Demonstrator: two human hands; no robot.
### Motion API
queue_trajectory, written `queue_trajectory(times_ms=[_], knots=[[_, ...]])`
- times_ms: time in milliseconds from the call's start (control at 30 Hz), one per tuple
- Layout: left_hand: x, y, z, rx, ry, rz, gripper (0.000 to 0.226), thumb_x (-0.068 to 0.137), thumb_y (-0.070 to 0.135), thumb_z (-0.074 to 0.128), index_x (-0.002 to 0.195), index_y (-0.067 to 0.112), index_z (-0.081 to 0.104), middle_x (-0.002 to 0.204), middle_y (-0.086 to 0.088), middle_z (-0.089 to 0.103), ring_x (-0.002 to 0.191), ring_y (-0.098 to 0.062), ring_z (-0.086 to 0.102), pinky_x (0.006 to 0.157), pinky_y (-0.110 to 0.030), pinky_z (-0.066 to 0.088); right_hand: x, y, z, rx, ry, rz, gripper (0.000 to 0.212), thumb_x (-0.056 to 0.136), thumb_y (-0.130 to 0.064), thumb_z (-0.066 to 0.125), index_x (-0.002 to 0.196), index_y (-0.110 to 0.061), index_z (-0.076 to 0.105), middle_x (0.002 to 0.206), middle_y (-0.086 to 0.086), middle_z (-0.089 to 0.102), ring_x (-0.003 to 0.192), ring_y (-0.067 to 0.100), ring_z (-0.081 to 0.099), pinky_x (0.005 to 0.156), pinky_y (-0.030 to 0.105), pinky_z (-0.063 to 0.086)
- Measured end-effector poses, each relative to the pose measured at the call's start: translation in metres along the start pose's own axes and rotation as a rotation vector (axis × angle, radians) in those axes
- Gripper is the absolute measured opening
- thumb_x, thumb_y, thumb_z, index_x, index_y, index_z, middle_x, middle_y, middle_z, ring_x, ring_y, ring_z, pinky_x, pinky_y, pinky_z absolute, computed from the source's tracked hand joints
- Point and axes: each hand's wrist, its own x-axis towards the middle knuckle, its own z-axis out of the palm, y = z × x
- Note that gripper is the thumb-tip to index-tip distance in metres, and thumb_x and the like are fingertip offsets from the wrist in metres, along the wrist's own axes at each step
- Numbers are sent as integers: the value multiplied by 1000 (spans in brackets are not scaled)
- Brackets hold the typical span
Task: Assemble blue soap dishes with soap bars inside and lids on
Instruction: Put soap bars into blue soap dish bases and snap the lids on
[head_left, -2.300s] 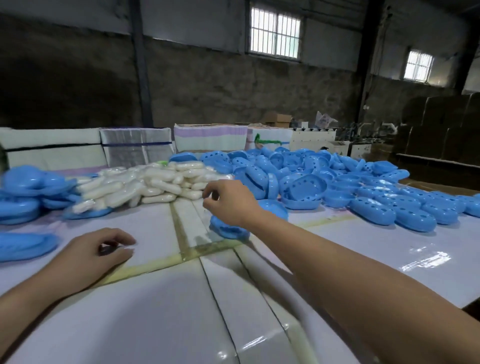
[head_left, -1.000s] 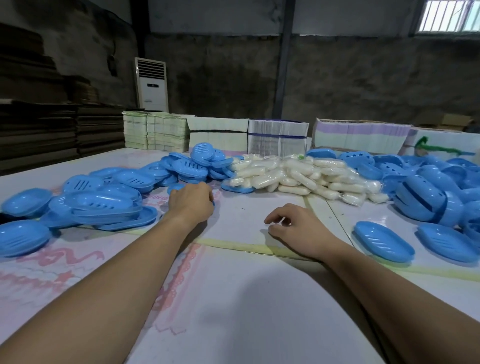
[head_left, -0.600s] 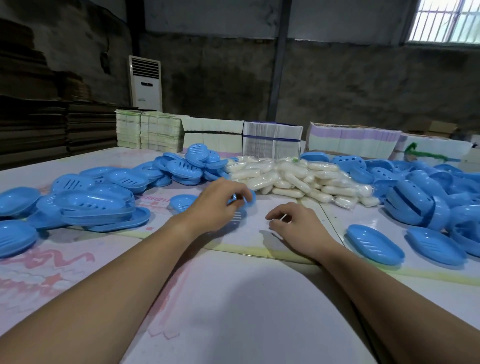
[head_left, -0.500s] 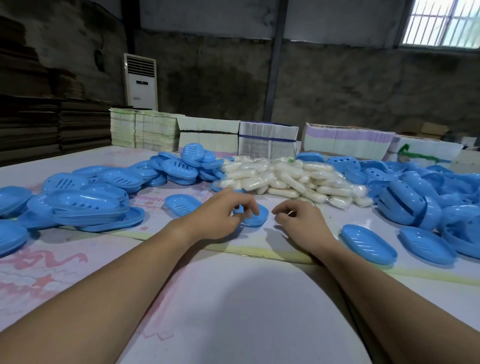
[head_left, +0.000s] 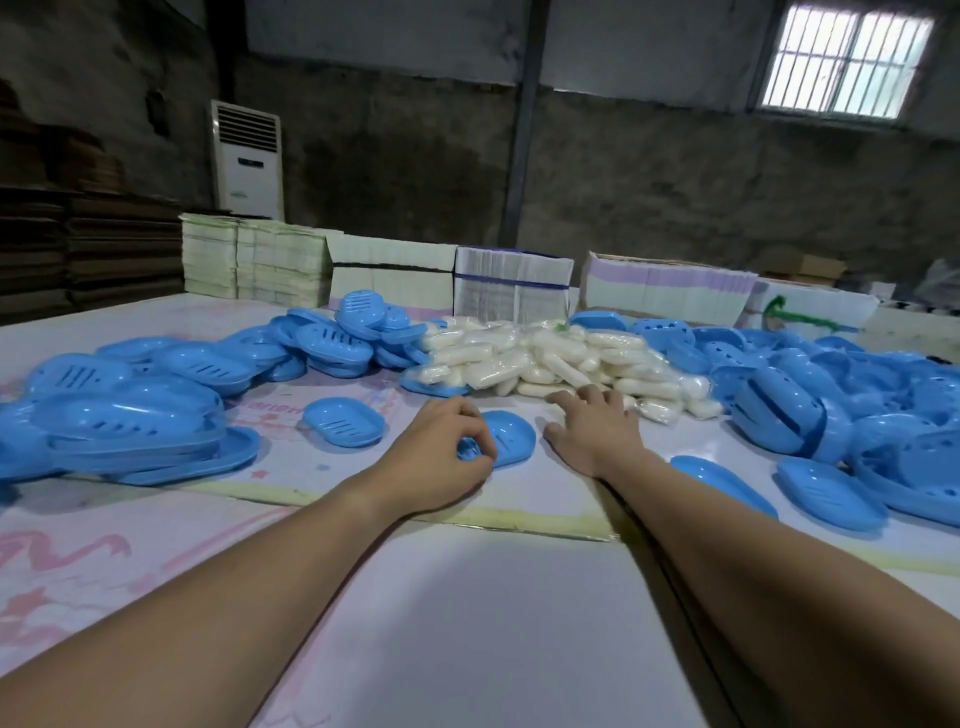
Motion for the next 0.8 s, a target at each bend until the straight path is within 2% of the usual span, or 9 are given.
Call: queue_trajectory(times_ms=[200, 333, 400, 467, 500, 633, 733, 800], knots=[[3, -1, 2, -158, -3, -1, 15, 85, 24, 73, 70, 21, 72, 97, 19, 60, 94, 6, 56, 75, -10, 38, 43, 2, 11, -107, -34, 58, 52, 90, -49, 39, 140, -36, 37, 152, 10, 27, 140, 37, 18, 107, 57, 23], [2, 1, 1, -372, -54, -50, 22, 86, 19, 75, 66, 11, 69, 91, 14, 61, 78, -10, 66, 65, -27, 59, 57, 4, 18, -90, -19, 68, 51, 87, -49, 43, 136, -39, 37, 149, 9, 29, 139, 38, 19, 107, 57, 23], [1, 3, 0, -359, -54, -44, 18, 85, 22, 76, 69, 16, 70, 93, 13, 61, 85, -10, 66, 72, -30, 60, 59, 5, 18, -97, 18, 53, 48, 85, -48, 46, 131, -37, 42, 144, 11, 36, 135, 37, 25, 106, 55, 25], [2, 1, -1, -264, -46, -32, 13, 83, 33, 77, 76, 25, 70, 98, 12, 62, 94, -4, 61, 86, -29, 53, 58, 8, 17, -117, 70, 34, 45, 83, -47, 49, 125, -33, 46, 136, 11, 43, 128, 35, 33, 102, 52, 29], [3, 1, -1, -233, -51, -36, 13, 82, 40, 76, 79, 29, 70, 100, 14, 62, 95, -1, 59, 88, -27, 51, 57, 9, 16, -104, 90, 32, 44, 82, -46, 51, 124, -32, 46, 132, 11, 45, 125, 34, 35, 100, 50, 31], [1, 4, 1, -217, -65, -44, 31, 70, 65, 63, 86, 39, 67, 99, 21, 61, 98, 4, 54, 82, -21, 43, 54, 13, 15, 23, 105, 56, 48, 81, -39, 57, 125, -29, 39, 132, 11, 45, 125, 33, 33, 97, 48, 34], [0, 2, 0, -188, -90, -44, 34, 68, 69, 61, 93, 46, 63, 107, 23, 59, 103, 6, 52, 82, -19, 40, 54, 12, 14, 167, 86, 82, 67, 80, -32, 60, 138, -24, 28, 142, 11, 42, 132, 34, 31, 102, 49, 33], [-2, 1, -1, -124, -173, -30, 38, 68, 69, 64, 102, 58, 52, 118, 26, 53, 112, 11, 46, 88, -17, 38, 53, 13, 14, 174, 61, 104, 76, 81, -34, 61, 146, -24, 22, 149, 10, 37, 138, 34, 28, 107, 51, 30]])
